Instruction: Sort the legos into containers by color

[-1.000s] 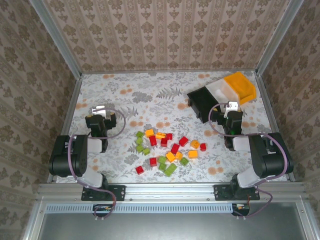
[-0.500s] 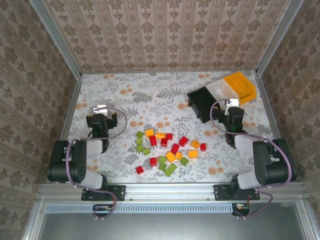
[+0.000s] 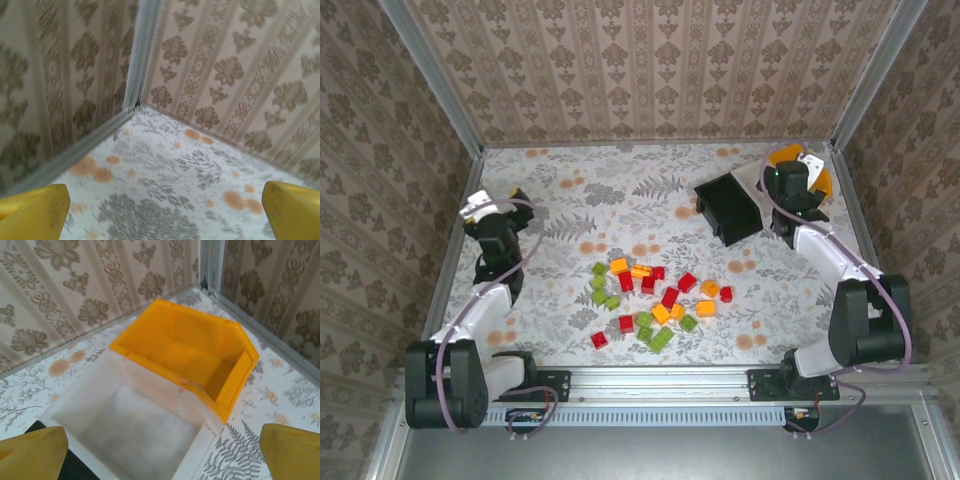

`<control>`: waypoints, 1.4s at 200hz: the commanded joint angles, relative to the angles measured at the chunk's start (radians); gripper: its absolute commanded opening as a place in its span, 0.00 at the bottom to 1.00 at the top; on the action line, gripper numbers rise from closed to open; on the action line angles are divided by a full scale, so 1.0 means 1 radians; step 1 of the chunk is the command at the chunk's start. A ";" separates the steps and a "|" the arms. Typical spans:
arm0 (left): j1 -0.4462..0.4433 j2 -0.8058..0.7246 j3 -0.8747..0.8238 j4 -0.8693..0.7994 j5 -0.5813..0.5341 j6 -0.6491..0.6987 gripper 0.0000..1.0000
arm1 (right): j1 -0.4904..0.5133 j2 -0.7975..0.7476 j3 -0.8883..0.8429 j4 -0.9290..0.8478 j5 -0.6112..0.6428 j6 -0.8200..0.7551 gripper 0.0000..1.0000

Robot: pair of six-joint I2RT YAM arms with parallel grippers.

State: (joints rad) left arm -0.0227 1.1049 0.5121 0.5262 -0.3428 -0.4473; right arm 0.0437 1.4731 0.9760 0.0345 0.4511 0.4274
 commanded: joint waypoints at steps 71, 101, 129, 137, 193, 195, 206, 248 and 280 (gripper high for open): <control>0.094 -0.095 0.097 -0.267 0.354 -0.315 1.00 | -0.005 0.264 0.237 -0.325 -0.337 -0.104 0.90; 0.033 -0.109 0.160 -0.438 0.361 -0.264 0.99 | -0.004 0.356 0.324 -0.400 -0.373 -0.108 0.78; -0.024 -0.148 0.133 -0.468 0.352 -0.257 0.99 | 0.011 0.415 0.356 -0.440 -0.397 -0.092 0.68; -0.038 -0.155 0.129 -0.477 0.349 -0.256 0.99 | 0.018 0.426 0.358 -0.442 -0.400 -0.088 0.65; -0.132 -0.190 0.112 -0.551 0.337 -0.243 0.99 | 0.109 0.434 0.348 -0.432 -0.377 -0.062 0.31; -0.135 -0.192 0.111 -0.551 0.337 -0.243 1.00 | 0.114 0.435 0.349 -0.432 -0.376 -0.060 0.30; -0.146 -0.199 0.103 -0.556 0.338 -0.244 1.00 | 0.137 0.441 0.355 -0.432 -0.380 -0.051 0.25; -0.200 -0.241 0.080 -0.599 0.315 -0.234 1.00 | 0.259 0.491 0.431 -0.471 -0.377 0.009 0.00; -0.235 -0.289 0.056 -0.626 0.286 -0.249 1.00 | 0.408 0.536 0.509 -0.507 -0.324 0.106 0.00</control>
State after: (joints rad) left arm -0.2375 0.8593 0.5934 -0.0597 -0.0242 -0.7071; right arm 0.3374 1.9648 1.4269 -0.4160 0.1349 0.4255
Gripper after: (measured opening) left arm 0.997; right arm 0.223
